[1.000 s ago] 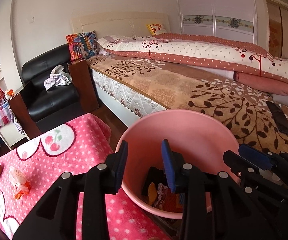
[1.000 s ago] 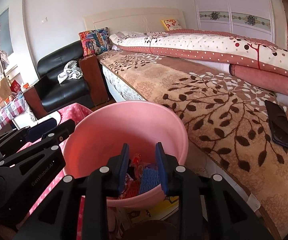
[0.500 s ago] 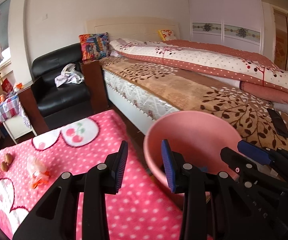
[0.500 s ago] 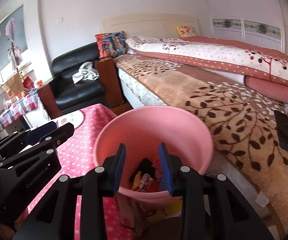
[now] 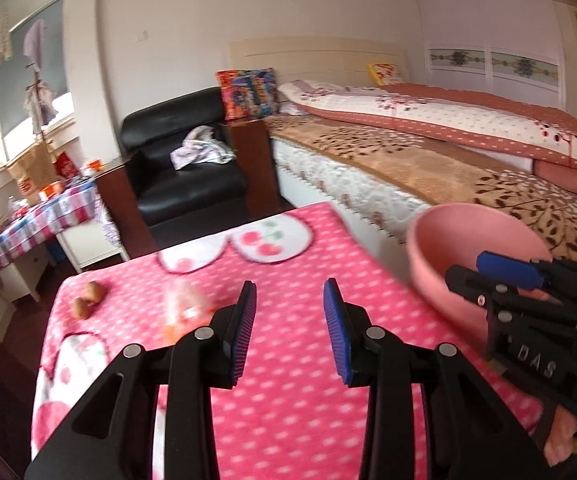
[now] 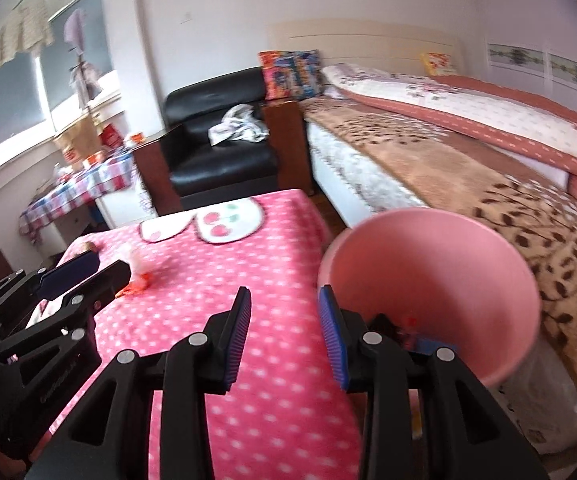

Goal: Collect trash
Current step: 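Move both tools back over the table toward the plastic bag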

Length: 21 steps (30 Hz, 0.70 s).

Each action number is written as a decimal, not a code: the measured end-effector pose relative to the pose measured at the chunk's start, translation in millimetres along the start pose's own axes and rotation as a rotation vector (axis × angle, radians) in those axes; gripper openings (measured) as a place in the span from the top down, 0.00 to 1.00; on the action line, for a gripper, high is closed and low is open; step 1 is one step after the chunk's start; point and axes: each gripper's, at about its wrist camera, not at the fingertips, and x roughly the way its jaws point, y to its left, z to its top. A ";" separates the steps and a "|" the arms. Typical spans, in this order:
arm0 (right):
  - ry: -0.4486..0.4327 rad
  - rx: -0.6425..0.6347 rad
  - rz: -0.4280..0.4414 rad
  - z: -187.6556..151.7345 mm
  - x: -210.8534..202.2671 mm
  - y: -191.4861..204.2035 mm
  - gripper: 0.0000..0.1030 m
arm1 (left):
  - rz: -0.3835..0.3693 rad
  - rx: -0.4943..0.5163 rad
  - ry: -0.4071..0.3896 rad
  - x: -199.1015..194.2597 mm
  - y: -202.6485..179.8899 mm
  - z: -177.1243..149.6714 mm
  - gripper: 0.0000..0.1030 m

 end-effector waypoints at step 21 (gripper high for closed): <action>0.139 -0.153 0.235 19.3 107.1 152.7 0.57 | 0.247 -0.234 0.101 2.6 147.8 -51.7 0.66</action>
